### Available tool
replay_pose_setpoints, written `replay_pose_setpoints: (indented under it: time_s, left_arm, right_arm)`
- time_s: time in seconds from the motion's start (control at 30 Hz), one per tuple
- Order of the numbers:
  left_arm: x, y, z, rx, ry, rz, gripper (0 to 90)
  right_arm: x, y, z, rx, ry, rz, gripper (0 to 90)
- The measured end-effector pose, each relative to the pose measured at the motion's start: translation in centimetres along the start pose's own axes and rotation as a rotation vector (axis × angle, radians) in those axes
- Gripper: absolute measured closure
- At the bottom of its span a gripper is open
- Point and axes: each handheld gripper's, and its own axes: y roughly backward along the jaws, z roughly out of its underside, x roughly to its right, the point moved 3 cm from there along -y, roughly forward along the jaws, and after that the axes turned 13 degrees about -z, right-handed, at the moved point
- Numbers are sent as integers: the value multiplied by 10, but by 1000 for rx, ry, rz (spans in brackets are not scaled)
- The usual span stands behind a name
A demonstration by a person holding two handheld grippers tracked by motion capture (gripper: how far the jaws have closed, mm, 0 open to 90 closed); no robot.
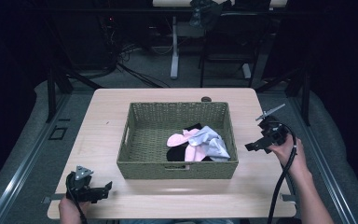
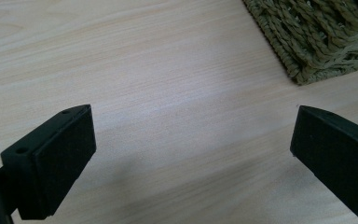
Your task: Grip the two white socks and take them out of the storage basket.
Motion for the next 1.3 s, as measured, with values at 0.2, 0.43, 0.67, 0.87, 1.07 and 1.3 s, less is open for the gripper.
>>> replay_pose_setpoints:
  time_s: [0.2,0.43,0.67,0.87,1.07,1.3]
  left_arm:
    - [-1,1,0,1,1,-1,1]
    - [-1,1,0,1,-1,-1,1]
    - [-1,1,0,3,1,3,1]
    - [-1,1,1,4,5,3,1]
    - [-1,1,1,6,8,4,1]
    - [-1,1,1,5,8,5,1]
  right_arm:
    - [-8,14,-19,24,30,-14,0]
    - [-15,21,-38,27,66,-27,0]
    - [-34,15,-68,5,142,-59,0]
    - [-46,6,-86,-18,182,-92,0]
    - [-57,-12,-101,-35,199,-105,0]
    - [-67,-30,-116,-95,230,-106,0]
